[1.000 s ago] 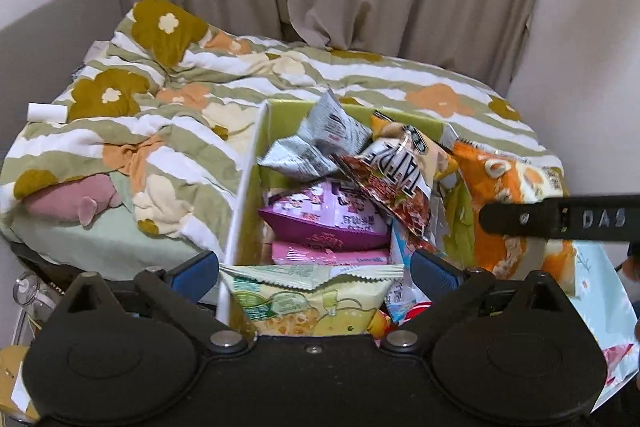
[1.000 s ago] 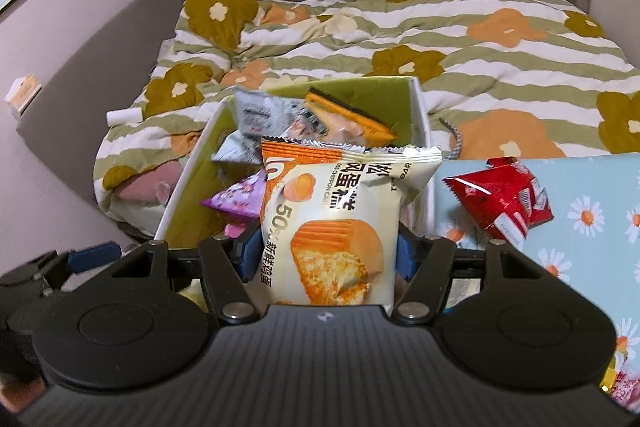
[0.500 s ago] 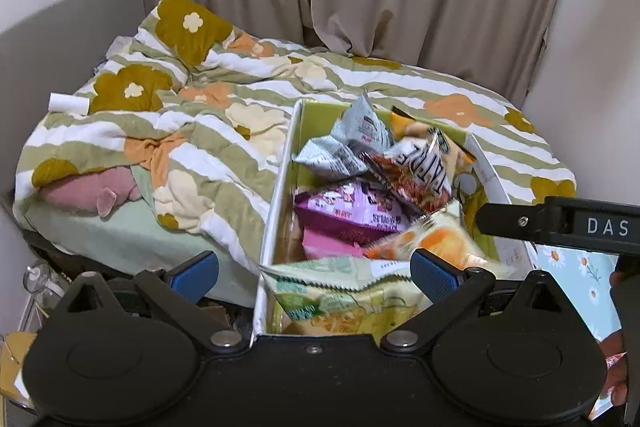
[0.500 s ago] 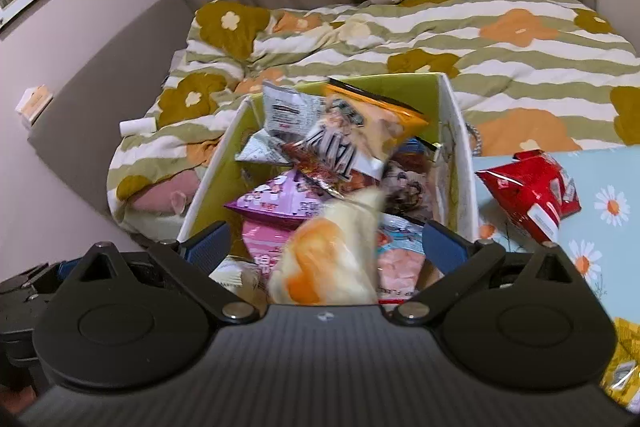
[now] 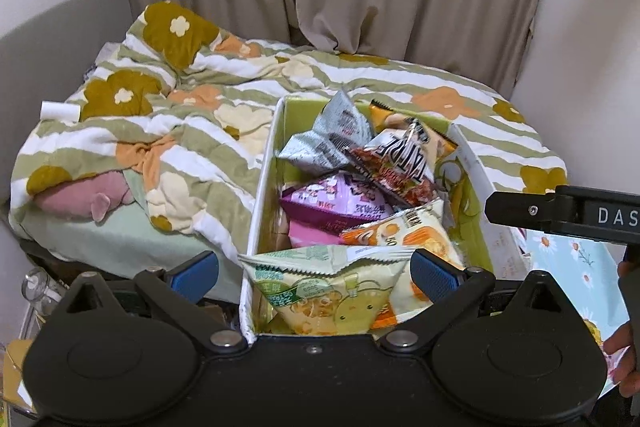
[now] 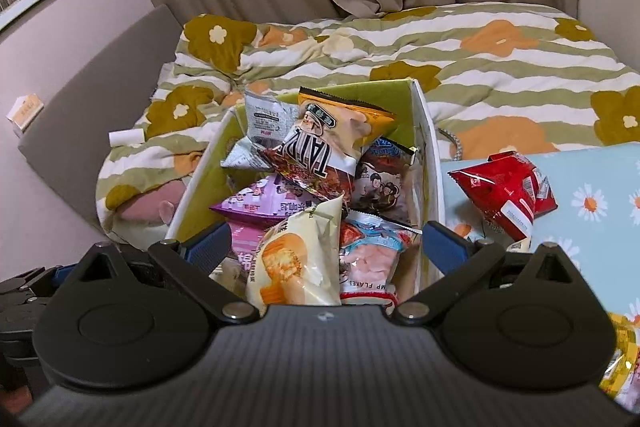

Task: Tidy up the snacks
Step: 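Move both grippers back over the mat toward the remaining bags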

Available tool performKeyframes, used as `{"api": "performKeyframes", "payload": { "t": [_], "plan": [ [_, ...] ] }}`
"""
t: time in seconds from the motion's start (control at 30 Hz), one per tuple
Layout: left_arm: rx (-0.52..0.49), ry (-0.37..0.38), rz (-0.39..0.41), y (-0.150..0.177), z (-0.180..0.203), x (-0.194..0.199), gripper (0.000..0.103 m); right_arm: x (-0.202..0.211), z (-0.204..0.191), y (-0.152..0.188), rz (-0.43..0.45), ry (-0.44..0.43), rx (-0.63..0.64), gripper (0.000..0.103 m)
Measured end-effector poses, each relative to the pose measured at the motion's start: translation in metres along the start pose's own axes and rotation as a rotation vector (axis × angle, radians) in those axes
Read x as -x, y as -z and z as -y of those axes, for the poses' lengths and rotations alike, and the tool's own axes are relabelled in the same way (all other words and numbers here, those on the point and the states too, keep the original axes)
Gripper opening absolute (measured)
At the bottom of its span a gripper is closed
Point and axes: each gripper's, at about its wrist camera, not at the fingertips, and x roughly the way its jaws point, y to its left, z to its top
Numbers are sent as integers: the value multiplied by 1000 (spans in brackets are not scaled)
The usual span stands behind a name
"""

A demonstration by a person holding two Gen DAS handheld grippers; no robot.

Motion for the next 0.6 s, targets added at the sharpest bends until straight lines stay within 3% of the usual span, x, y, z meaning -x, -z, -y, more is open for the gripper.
{"api": "performKeyframes", "payload": {
  "t": [0.23,0.6],
  "plan": [
    [-39,23,56,-5,34,20,103,35,17,-7,34,6,11,103],
    [-141,104,92,4,131,37,103,115,111,-1,92,112,-25,103]
  ]
}}
